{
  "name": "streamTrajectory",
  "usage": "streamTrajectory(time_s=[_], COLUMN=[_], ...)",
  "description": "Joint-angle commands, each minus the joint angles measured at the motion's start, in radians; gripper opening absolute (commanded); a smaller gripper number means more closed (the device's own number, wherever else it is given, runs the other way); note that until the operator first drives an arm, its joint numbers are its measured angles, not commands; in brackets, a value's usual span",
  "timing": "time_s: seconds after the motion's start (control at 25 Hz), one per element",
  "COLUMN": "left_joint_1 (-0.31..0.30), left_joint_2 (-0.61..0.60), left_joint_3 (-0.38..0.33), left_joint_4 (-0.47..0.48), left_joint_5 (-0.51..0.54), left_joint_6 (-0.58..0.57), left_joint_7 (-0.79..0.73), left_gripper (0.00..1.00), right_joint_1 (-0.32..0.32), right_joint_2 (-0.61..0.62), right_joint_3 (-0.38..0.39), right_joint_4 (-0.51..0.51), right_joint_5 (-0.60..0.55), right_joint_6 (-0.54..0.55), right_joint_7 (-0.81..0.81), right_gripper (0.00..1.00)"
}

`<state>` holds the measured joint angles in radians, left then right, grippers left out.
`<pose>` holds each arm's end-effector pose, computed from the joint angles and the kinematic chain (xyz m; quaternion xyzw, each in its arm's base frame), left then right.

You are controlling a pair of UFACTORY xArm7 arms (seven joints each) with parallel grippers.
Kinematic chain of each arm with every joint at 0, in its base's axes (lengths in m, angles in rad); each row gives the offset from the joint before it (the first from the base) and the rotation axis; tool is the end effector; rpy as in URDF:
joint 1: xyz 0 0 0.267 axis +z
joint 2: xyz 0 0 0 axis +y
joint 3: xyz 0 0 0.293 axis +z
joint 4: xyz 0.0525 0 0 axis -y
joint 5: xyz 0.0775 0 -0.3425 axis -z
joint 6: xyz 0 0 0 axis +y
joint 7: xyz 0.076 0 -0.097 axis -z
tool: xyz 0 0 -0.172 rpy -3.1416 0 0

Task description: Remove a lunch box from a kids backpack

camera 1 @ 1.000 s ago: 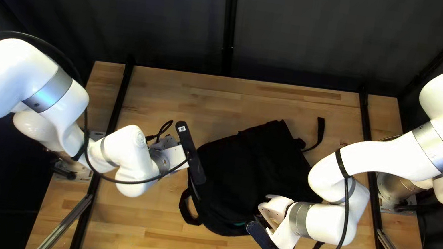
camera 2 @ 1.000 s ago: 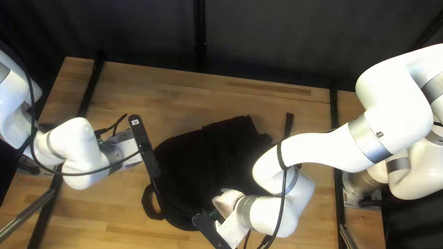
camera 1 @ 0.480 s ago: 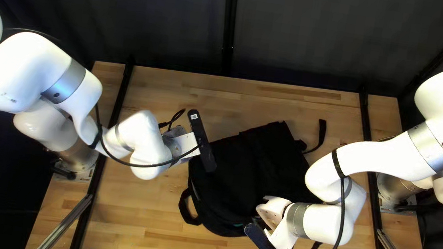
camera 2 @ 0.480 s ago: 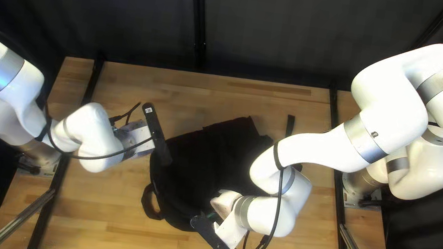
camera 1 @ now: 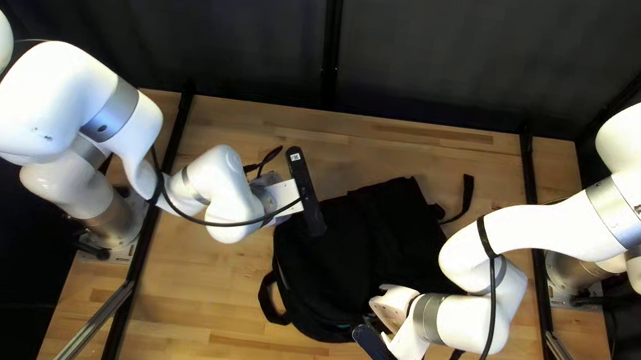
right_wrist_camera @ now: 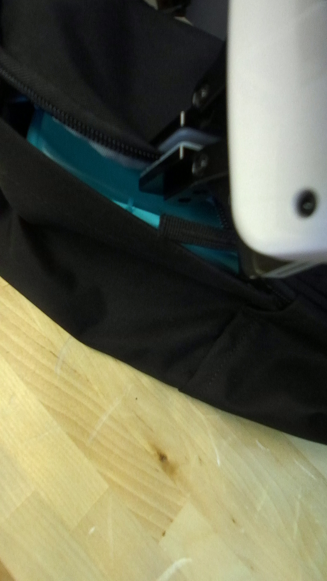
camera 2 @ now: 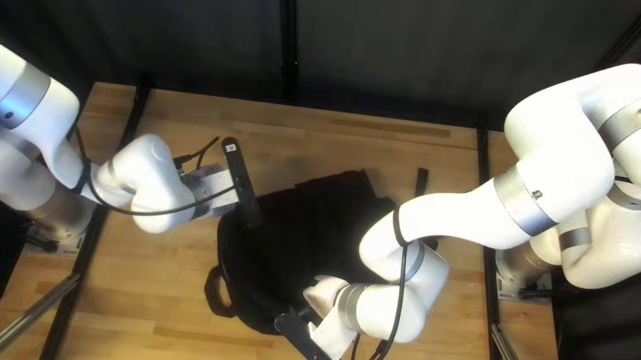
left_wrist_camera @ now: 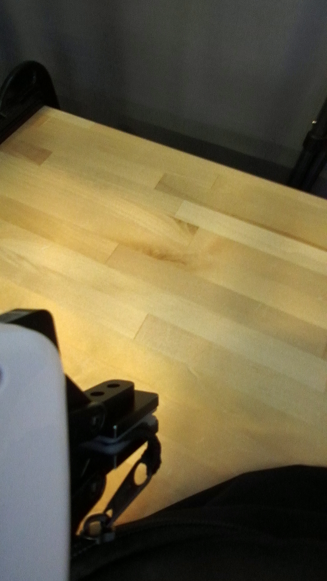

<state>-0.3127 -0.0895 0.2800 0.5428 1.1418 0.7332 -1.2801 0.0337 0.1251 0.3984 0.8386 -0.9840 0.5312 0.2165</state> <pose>0.4006 0.0947 0.0963 -0.9310 -0.1515 -0.1708 0.2848 0.4945 0.1696 0.1152 0.8384 0.4720 0.1701 0.2130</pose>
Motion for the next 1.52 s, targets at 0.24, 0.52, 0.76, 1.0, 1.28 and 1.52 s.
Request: streamTrajectory(time_s=[0.24, 0.52, 0.76, 1.0, 1.28, 1.52], left_joint_1=[0.033, 0.046, 0.045, 0.011, -0.073, -0.158], left_joint_2=[0.077, 0.120, 0.090, -0.079, -0.328, -0.288], left_joint_3=[0.037, 0.047, 0.047, 0.005, -0.130, -0.254], left_joint_4=[0.082, 0.140, 0.129, 0.046, -0.083, -0.061], left_joint_5=[-0.001, -0.042, -0.058, -0.097, -0.205, -0.300], left_joint_6=[-0.067, -0.087, -0.072, 0.048, 0.281, 0.378], left_joint_7=[0.060, 0.132, 0.160, 0.192, 0.176, 0.075], left_gripper=[0.00, 0.00, 1.00, 1.00, 1.00, 1.00], right_joint_1=[-0.001, -0.002, -0.002, -0.005, -0.013, -0.017], right_joint_2=[-0.006, -0.009, -0.015, -0.043, -0.113, -0.215], right_joint_3=[0.000, 0.000, 0.000, 0.001, -0.004, -0.019], right_joint_4=[-0.006, -0.008, -0.013, -0.033, -0.079, -0.143], right_joint_5=[0.001, 0.006, 0.007, 0.025, 0.076, 0.141], right_joint_6=[-0.001, 0.001, 0.004, 0.011, 0.025, 0.044], right_joint_7=[-0.002, -0.006, -0.005, -0.013, -0.047, -0.085], right_gripper=[0.00, 0.00, 0.00, 0.00, 0.00, 0.00])
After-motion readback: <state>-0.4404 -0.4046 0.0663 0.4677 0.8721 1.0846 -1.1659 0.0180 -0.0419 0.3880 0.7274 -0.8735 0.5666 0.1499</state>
